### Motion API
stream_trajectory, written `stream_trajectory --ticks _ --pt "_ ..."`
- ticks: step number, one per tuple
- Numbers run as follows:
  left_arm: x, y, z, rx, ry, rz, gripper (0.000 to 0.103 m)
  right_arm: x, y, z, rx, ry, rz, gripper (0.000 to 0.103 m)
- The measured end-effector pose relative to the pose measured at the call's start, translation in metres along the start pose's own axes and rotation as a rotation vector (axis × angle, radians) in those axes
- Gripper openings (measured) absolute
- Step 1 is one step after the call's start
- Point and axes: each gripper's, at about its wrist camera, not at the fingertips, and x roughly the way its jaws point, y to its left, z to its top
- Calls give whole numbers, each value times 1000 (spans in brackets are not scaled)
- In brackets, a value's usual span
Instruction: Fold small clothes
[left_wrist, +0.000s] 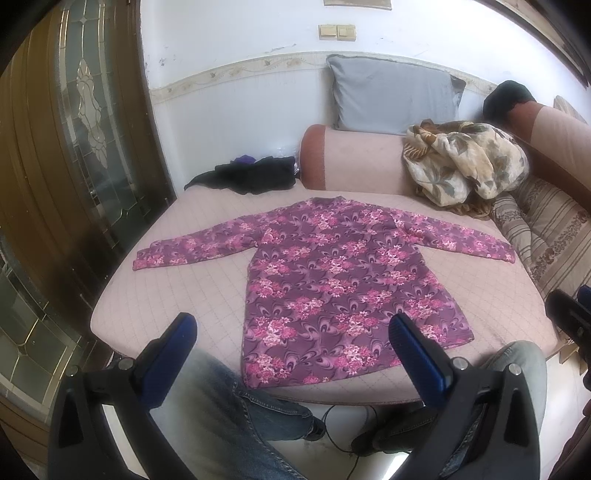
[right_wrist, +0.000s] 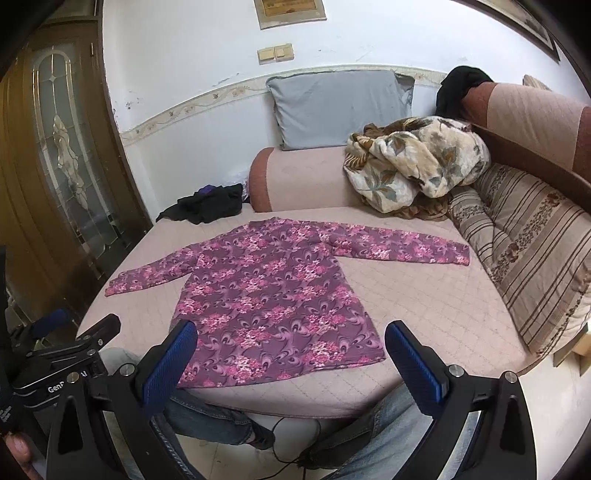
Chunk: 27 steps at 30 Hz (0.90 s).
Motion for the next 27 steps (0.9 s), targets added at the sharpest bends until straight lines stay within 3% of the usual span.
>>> stream_trajectory --ticks 27 --pt "14 -4 -1 9 11 0 103 4 1 7 -12 13 -46 103"
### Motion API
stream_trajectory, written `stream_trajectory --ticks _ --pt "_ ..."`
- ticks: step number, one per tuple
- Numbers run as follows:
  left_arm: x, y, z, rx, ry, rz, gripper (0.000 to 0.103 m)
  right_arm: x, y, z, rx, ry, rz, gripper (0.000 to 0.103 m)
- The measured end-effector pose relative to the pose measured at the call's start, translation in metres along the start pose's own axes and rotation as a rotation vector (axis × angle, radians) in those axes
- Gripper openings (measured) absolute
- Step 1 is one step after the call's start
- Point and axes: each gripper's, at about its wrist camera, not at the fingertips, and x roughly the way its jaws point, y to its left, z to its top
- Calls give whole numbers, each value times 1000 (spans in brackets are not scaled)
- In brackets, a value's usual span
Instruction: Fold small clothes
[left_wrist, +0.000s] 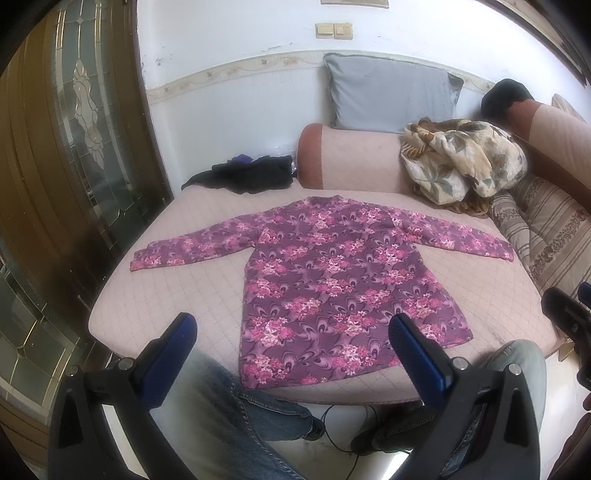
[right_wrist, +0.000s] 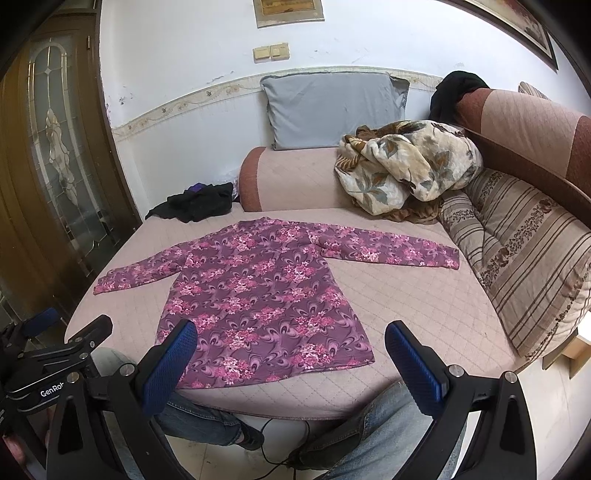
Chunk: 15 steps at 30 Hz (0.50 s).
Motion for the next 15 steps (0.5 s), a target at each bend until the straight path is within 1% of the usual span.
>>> stream_trajectory --ticks 9,15 --pt "1 -3 -2 4 0 2 103 3 1 -3 -5 8 -1 103" --pt "5 -6 -11 3 10 5 103 6 3 -6 -8 15 1 103"
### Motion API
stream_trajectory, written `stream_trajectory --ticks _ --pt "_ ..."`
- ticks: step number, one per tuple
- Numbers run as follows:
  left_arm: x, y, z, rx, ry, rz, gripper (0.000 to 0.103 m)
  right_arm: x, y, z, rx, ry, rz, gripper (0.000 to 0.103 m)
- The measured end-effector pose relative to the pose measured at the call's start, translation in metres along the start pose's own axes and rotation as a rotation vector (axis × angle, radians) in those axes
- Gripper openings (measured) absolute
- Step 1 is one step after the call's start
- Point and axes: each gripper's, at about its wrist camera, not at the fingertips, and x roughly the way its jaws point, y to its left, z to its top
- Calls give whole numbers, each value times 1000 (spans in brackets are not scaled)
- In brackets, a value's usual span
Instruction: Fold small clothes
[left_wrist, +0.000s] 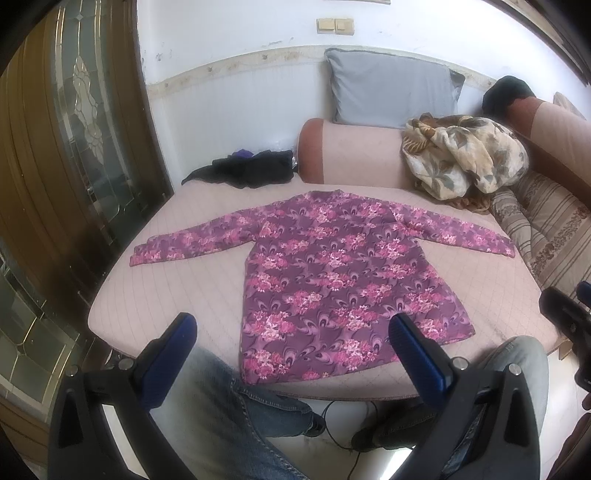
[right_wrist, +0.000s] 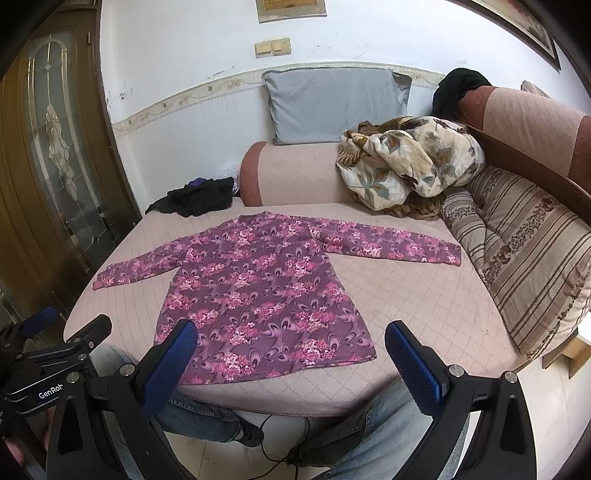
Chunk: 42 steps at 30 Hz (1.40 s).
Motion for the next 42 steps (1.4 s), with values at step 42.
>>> stream_trajectory --ticks 42 --pt "50 24 18 -100 16 -28 103 50 -3 7 38 34 119 103"
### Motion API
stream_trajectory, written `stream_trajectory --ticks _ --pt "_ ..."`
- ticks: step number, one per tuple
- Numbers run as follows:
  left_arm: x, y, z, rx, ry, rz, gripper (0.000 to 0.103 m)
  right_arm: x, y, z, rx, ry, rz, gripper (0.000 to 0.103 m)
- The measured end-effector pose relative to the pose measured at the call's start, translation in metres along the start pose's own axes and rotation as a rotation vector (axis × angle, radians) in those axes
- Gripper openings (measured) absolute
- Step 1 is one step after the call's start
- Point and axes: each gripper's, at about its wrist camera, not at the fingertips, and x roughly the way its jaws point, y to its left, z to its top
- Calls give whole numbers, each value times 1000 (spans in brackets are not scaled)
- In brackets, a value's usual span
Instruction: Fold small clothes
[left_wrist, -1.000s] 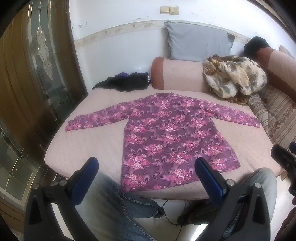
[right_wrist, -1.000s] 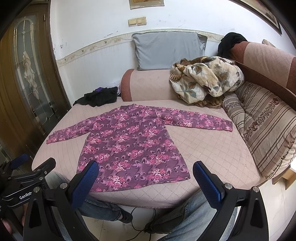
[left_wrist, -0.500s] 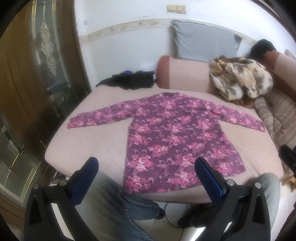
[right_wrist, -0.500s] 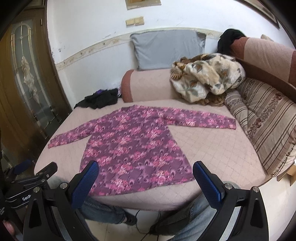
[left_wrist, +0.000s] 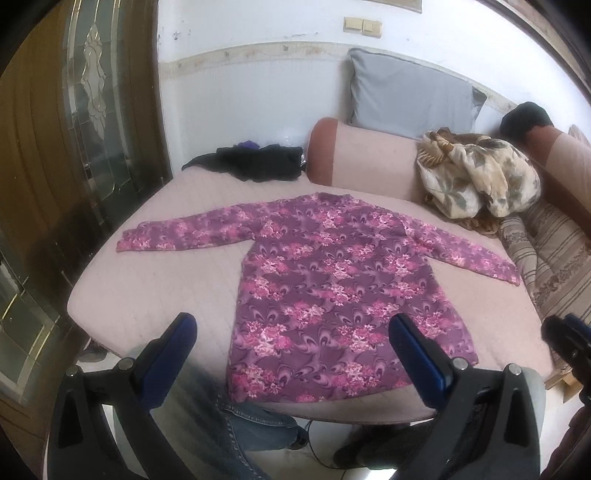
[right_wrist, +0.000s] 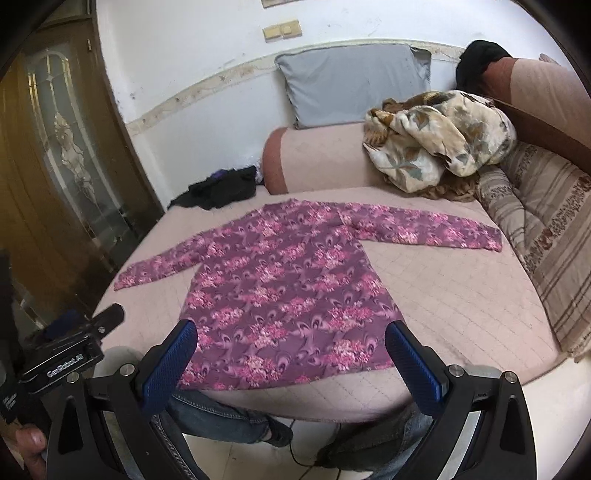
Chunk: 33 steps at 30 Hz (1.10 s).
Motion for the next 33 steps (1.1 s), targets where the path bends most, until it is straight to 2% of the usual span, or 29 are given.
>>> stream_trajectory --ticks 4,9,11,15,22,26,30,33 --pt "3 -5 4 8 -10 -8 103 1 2 3 -32 -38 -64 103" --pt "10 -13 11 28 -29 12 103 16 -14 9 16 -7 -19 103" --pt "15 -16 13 31 -26 -4 103 23 -17 11 22 8 1 103" --pt "30 -23 19 30 -3 -38 103 35 -20 16 12 7 -8 103" --pt "65 -40 30 61 31 -50 103 62 -42 26 63 23 4 103" --pt "96 -62 42 75 63 -100 103 85 -75 35 150 43 29 103" --pt "143 -105 67 123 95 -171 103 123 -134 51 306 91 20 94" --pt "182 -140 92 169 131 -258 103 156 -196 73 426 108 -29 89"
